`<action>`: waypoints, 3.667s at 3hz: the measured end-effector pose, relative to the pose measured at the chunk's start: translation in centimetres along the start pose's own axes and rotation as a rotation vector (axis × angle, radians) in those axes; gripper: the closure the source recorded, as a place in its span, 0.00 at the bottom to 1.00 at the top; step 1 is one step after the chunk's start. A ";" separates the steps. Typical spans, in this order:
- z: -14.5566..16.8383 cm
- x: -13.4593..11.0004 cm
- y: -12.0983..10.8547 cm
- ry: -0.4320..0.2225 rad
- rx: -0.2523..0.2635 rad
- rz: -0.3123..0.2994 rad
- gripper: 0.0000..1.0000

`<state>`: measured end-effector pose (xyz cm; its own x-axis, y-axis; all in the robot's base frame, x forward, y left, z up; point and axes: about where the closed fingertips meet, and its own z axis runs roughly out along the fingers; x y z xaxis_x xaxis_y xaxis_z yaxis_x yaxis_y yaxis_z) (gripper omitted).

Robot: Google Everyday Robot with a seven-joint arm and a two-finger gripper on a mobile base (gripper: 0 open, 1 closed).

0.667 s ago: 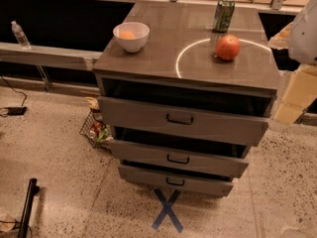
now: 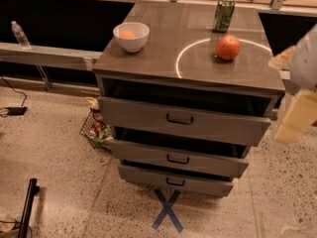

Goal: Open middle drawer

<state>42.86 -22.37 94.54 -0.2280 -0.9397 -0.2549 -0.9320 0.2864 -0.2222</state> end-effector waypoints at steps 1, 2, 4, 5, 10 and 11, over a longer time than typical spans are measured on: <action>4.9 3.1 3.6 -0.116 -0.034 0.016 0.00; 10.6 5.3 6.6 -0.176 -0.033 -0.039 0.00; 23.8 5.5 8.1 -0.187 -0.037 -0.171 0.00; 24.1 5.4 7.3 -0.188 -0.002 -0.167 0.00; 43.4 14.0 7.7 -0.170 -0.146 -0.067 0.00; 48.0 13.0 5.0 -0.207 -0.132 -0.106 0.00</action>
Offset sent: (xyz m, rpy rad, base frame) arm -0.0597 -0.0128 -0.2184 0.1852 -0.0946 0.2318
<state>48.74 -24.17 44.90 -0.0776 -0.9011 -0.4266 -0.9793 0.1492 -0.1371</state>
